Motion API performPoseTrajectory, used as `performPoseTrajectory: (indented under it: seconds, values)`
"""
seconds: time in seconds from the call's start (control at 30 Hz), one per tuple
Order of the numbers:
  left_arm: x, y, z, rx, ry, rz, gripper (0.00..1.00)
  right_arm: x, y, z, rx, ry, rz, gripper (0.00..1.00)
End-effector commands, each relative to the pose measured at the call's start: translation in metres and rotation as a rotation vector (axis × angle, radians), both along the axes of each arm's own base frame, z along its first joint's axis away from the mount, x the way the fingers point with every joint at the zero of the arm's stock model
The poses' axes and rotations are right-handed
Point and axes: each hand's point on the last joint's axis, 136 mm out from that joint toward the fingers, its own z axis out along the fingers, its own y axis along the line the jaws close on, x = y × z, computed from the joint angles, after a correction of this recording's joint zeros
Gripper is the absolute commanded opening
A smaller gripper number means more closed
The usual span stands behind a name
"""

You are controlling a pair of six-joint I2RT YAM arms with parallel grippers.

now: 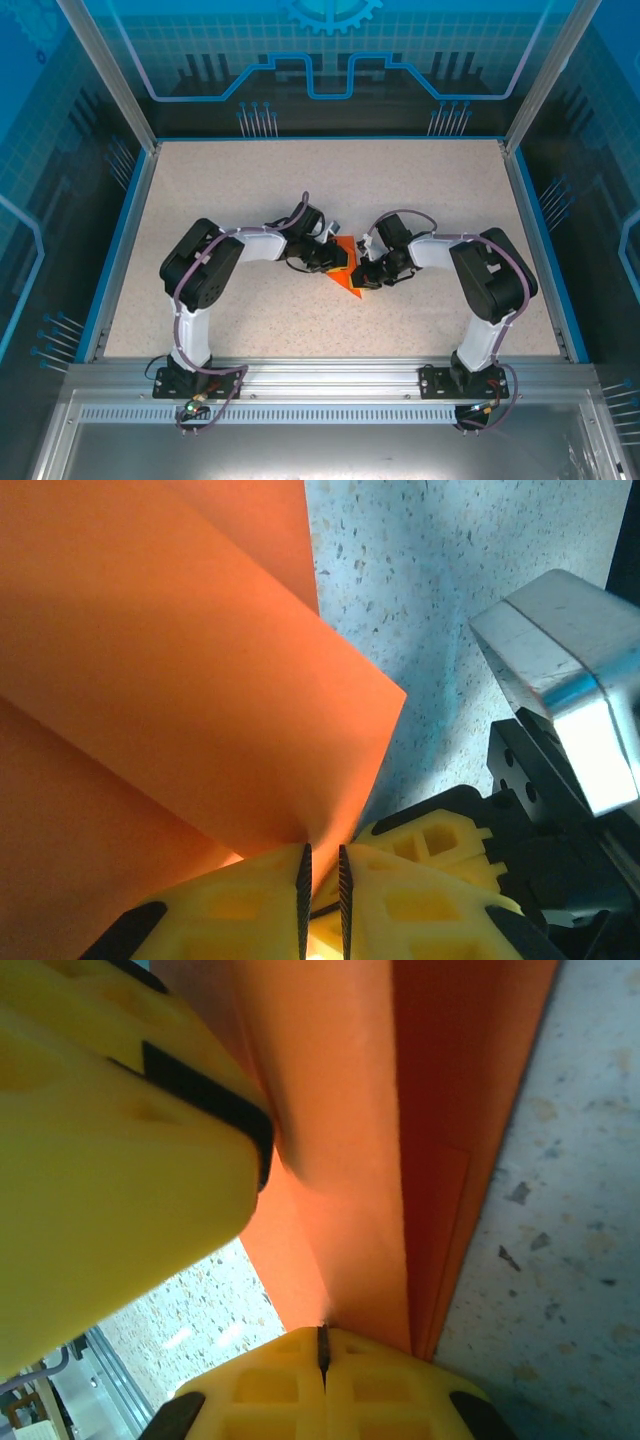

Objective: Fold a paper plane with a square sheet of paper (fold left side to right side)

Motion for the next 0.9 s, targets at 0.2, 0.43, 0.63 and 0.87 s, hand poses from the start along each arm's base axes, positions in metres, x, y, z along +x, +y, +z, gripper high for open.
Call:
performPoseTrajectory:
  seconds: [0.2, 0.43, 0.63, 0.87]
  values:
    - [-0.001, -0.011, -0.002, -0.035, 0.018, -0.016, 0.18, -0.046, -0.033, -0.045, -0.189, 0.195, 0.003, 0.0]
    - [-0.002, -0.007, -0.016, 0.005, 0.029, -0.016, 0.17, -0.046, -0.035, -0.045, -0.199, 0.196, 0.004, 0.0]
    - [0.003, 0.002, -0.037, 0.068, 0.049, -0.002, 0.15, -0.05, -0.038, -0.045, -0.217, 0.201, 0.011, 0.0]
    - [0.031, 0.03, -0.038, 0.135, 0.026, 0.036, 0.14, -0.052, -0.041, -0.044, -0.224, 0.203, 0.012, 0.0]
